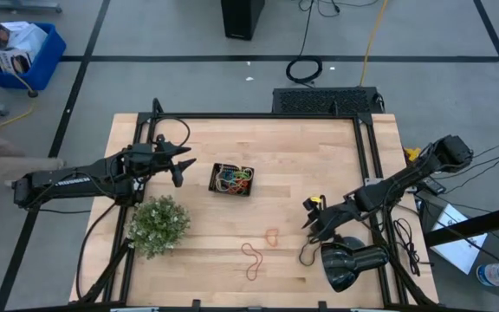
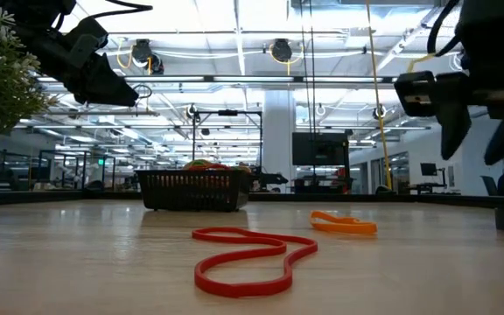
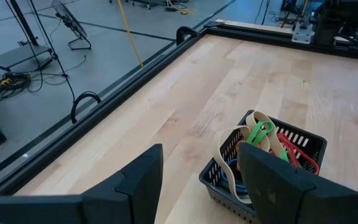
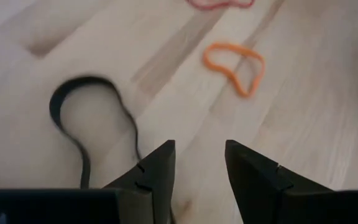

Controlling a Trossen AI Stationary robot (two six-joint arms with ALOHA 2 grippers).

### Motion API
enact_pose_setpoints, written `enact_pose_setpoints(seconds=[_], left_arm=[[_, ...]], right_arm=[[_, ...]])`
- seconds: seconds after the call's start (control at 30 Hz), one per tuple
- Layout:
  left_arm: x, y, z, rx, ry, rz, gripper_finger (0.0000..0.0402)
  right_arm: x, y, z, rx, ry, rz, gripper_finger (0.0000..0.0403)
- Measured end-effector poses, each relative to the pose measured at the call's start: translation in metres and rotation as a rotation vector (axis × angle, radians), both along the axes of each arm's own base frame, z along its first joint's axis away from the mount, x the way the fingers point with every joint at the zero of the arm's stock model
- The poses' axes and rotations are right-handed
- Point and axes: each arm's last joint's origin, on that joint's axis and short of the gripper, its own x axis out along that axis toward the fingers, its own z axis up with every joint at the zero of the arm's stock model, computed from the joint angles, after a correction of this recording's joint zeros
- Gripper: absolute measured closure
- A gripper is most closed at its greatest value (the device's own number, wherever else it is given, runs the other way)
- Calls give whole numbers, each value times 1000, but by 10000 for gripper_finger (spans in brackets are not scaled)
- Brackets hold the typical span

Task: Pick and place rubber bands into bin
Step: Put the black rubber band into the black bin

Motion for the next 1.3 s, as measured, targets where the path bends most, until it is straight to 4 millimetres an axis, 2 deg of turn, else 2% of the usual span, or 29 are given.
enact_pose_setpoints(seconds=[0.17,0.57,0.9,1.17,1.3], left_arm=[[0,0,0,-2,-2,1,185],[0,0,0,-2,-2,1,185],[0,0,0,-1,-1,1,185],[0,0,0,0,1,0,185],[0,0,0,0,0,0,185]], right_arm=[[-8,-3,-7,-22,108,-34,270],[-13,-6,-13,3,212,-129,268],[-9,-5,-34,-26,332,-195,268],[-10,-5,-32,91,360,-378,266],[-11,-5,-31,105,363,-398,267]])
